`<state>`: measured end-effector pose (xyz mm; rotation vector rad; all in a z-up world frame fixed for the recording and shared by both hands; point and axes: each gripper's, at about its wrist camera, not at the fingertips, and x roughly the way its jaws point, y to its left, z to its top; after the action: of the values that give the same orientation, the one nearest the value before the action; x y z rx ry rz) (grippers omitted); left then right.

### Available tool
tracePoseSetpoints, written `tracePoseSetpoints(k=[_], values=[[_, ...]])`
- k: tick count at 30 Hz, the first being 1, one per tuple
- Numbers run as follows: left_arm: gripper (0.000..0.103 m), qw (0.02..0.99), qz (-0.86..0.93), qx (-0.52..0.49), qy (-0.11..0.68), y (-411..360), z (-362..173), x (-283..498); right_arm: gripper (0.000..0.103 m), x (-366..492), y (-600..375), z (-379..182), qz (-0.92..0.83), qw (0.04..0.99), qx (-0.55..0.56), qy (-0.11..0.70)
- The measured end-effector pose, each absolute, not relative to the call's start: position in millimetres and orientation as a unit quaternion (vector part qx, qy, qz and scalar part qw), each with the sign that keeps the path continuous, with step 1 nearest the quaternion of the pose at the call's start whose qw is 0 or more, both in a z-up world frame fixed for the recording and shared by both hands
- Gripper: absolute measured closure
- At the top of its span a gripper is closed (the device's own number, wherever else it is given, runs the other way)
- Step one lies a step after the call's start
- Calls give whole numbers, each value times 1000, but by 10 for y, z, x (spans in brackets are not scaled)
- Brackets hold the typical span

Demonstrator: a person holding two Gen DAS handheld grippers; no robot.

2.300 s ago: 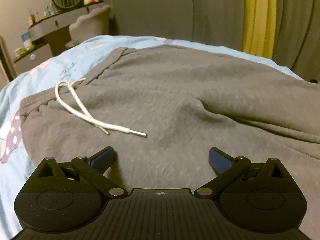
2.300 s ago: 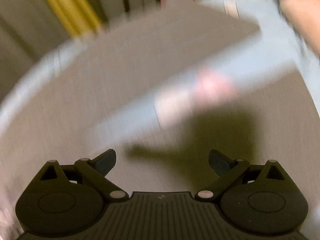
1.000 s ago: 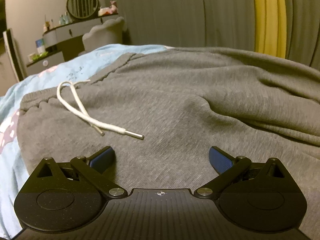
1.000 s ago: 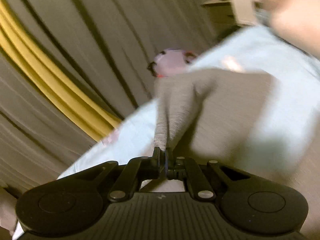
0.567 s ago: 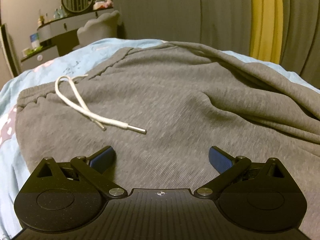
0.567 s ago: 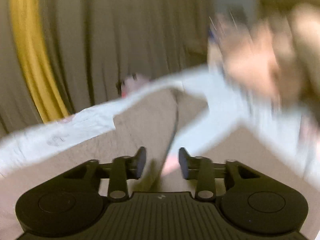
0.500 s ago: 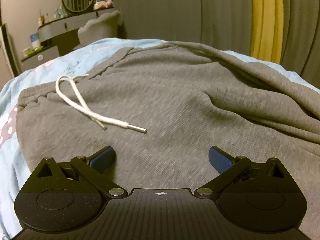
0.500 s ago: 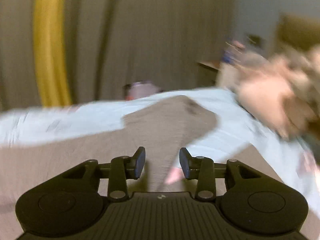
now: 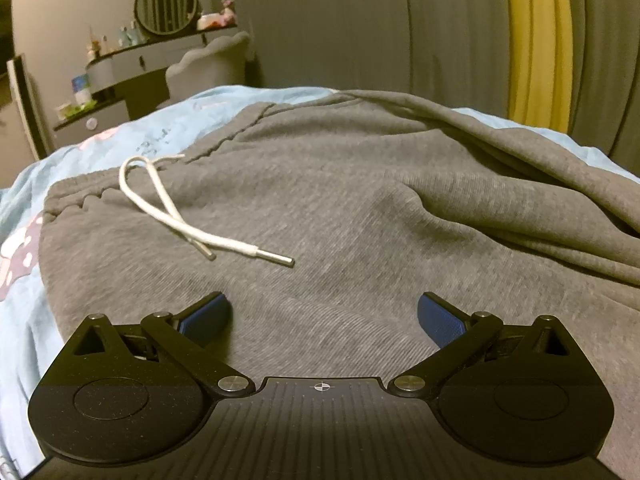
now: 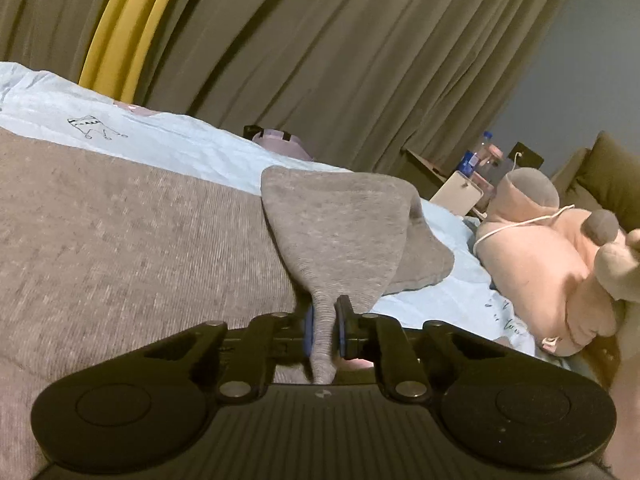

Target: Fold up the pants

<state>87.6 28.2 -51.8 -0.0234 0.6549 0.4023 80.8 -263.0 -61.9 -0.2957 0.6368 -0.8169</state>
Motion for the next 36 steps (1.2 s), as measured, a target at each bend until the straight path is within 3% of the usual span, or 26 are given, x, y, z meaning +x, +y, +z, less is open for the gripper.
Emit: tracePoseSetpoints(k=[3,5,9,11,18,20,21,22,27,29,30,31,36], values=[[0,927,196,-9,320,276,-502,882,91,824,-2728,-645,-390,860,-111,309],[0,926,181,-7,330,290,-435,887,98,760,-2843,-570,-385,872,-57,298],[0,944,166,-12,284,312,-24,856,98,305,-3323,-242,-398,870,172,235],[0,957,153,-31,245,338,244,935,98,102,-3504,-174,-398,860,233,219],[0,936,52,-155,313,641,657,2352,98,-68,-3890,-462,-359,813,382,253],[14,914,66,-192,350,782,558,2737,98,-12,-3825,-439,-361,822,357,258],[28,904,66,-208,369,842,488,2875,98,29,-3809,-438,-364,827,338,262],[35,894,64,-218,386,880,421,3009,98,61,-3764,-444,-370,832,318,264],[43,880,80,-197,424,868,124,3363,96,332,-3471,-425,-397,855,167,289],[57,878,80,-194,431,856,70,3435,94,412,-3392,-447,-404,859,118,292],[77,876,76,-192,437,843,48,3466,94,435,-3384,-470,-407,859,113,290],[86,874,75,-190,442,860,27,3479,95,437,-3401,-480,-408,859,122,286],[93,889,65,-188,413,901,204,3274,97,293,-3662,-432,-388,857,233,244]])
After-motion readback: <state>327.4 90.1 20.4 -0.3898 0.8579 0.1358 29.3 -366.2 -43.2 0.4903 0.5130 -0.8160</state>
